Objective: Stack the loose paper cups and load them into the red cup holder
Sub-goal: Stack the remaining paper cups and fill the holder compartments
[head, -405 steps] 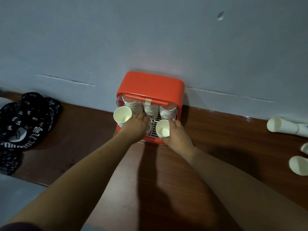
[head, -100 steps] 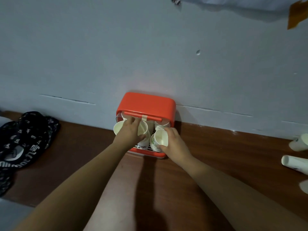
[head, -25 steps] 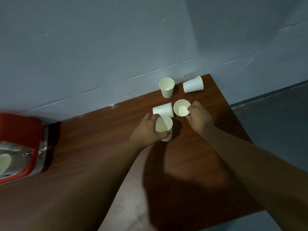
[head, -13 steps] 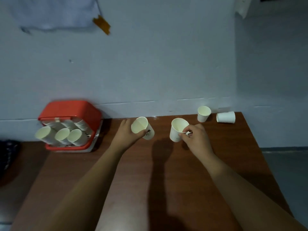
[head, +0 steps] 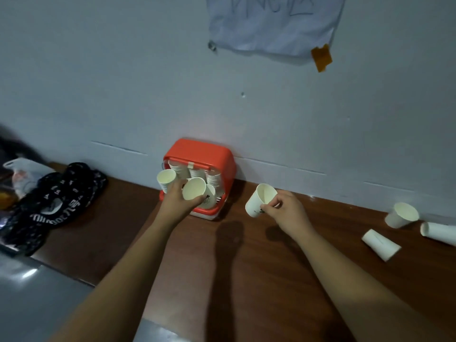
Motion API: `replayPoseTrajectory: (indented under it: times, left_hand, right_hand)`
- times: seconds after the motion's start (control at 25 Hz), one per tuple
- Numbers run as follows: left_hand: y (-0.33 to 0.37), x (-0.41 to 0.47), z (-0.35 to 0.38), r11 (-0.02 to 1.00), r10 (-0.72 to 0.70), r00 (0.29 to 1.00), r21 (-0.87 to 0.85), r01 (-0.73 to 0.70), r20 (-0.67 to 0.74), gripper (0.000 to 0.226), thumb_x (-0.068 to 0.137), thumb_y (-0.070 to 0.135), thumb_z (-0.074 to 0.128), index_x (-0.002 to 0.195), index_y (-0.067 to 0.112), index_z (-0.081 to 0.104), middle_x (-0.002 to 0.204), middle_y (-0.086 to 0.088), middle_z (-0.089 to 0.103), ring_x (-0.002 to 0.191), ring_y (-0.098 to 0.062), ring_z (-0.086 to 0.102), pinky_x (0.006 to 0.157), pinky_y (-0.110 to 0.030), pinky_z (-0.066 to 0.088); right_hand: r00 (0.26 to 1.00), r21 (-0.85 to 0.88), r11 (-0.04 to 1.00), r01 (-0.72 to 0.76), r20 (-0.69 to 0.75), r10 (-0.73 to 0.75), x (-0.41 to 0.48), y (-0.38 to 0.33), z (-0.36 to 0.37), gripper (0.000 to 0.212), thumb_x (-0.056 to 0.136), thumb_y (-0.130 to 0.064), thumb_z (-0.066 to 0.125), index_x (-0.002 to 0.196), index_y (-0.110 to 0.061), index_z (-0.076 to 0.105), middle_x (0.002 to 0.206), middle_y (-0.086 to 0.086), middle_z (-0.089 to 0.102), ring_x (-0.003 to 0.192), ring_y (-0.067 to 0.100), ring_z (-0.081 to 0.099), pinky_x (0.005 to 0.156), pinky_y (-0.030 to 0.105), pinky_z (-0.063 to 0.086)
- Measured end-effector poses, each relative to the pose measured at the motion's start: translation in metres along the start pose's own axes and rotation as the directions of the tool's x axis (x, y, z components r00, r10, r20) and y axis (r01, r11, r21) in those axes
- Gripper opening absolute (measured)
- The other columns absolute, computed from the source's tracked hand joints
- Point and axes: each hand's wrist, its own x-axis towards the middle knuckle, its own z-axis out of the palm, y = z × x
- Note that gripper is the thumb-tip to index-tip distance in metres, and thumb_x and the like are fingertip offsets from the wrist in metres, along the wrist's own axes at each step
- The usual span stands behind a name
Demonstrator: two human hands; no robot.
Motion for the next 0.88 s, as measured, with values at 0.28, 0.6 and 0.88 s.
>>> replayPoseTrajectory:
  times: [0.28, 0.6, 0.88]
  left_hand:
    - [-0.074, 0.07, -0.036, 0.999, -0.029, 0.999, 0.038, 0.027, 0.04, 0.076, 0.073, 0.031, 0.084, 0.138, 0.017, 0.047, 0.138, -0.007, 0.045, 0.125, -0.023, 0.046, 0.097, -0.029, 0.038]
    - [-0.107, 0.125, -0.019, 0.998, 0.039, 0.991, 0.053, -0.046, 0.128, 0.072, 0.071, 0.031, 0.085, 0.133, 0.017, 0.051, 0.13, -0.003, 0.052, 0.116, -0.02, 0.051, 0.091, -0.029, 0.04]
    - [-0.133, 0.159, 0.009, 0.878, 0.152, 0.941, 0.395, -0.269, 0.303, 0.074, 0.075, 0.038, 0.078, 0.137, 0.01, 0.049, 0.129, -0.011, 0.051, 0.117, -0.031, 0.046, 0.096, -0.042, 0.043]
  right_hand:
    - [1.0, -0.053, 0.999, -0.003, 0.013, 0.003, 0.038, -0.053, 0.095, 0.06, 0.068, -0.028, 0.085, 0.12, -0.019, 0.057, 0.118, 0.0, 0.054, 0.104, 0.015, 0.052, 0.085, 0.026, 0.041]
    - [1.0, -0.053, 0.999, -0.001, 0.017, 0.002, 0.076, -0.076, 0.163, 0.06, 0.071, -0.021, 0.081, 0.126, -0.019, 0.056, 0.123, 0.004, 0.052, 0.109, 0.016, 0.052, 0.085, 0.024, 0.04]
    - [0.994, -0.334, 0.942, 0.033, 0.108, 0.003, 0.103, -0.059, 0.206, 0.067, 0.075, -0.03, 0.078, 0.133, -0.021, 0.045, 0.123, 0.003, 0.044, 0.108, 0.026, 0.057, 0.089, 0.039, 0.051]
